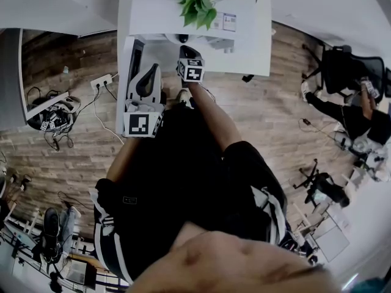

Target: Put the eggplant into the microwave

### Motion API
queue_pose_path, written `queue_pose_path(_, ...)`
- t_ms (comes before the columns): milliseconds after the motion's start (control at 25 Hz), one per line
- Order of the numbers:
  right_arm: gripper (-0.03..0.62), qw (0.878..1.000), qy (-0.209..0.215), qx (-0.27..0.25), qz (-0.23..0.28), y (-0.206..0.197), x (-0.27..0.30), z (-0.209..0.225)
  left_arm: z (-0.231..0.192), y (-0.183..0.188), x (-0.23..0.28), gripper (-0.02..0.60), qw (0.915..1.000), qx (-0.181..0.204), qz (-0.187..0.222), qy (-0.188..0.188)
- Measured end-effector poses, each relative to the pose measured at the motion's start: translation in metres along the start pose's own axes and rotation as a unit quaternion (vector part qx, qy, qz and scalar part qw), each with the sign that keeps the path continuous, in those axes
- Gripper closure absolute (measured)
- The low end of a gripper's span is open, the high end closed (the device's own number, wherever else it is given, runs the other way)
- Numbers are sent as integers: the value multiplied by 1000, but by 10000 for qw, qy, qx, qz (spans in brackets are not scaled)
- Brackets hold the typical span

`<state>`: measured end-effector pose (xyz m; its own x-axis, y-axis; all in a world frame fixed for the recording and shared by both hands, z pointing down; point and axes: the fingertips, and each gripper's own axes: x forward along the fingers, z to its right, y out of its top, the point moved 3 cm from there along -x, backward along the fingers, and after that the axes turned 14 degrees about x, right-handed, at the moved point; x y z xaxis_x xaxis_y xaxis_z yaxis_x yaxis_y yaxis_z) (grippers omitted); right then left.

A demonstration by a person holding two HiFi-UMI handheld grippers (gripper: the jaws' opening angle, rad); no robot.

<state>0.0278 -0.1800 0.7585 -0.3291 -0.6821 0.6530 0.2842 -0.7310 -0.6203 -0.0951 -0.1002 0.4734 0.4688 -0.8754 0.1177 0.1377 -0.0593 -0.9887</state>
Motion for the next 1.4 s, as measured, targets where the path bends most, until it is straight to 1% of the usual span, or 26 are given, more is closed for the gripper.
queue_pose_path(520,559,10000,-30,63,-31,11,11,4,-5,-4,6,549,10000,-9,-41,-1)
queue_pose_path(680,560,10000,-11,56,-38,14,15,4,-6,-3,8,549,9999,-104,-62,56)
queue_pose_path(960,559,10000,2,68,-34,19,21,3,-8,-5,10,549,9999,-74,-55,63)
queue_pose_path(1160,559,9999,10,94,-36,23,24,4,-8,-8,10,549,9999,-41,-155,37)
queue_pose_path(1400,559,9999,12,118,-38,27,28,3,-10,-7,12,549,9999,-63,-102,60)
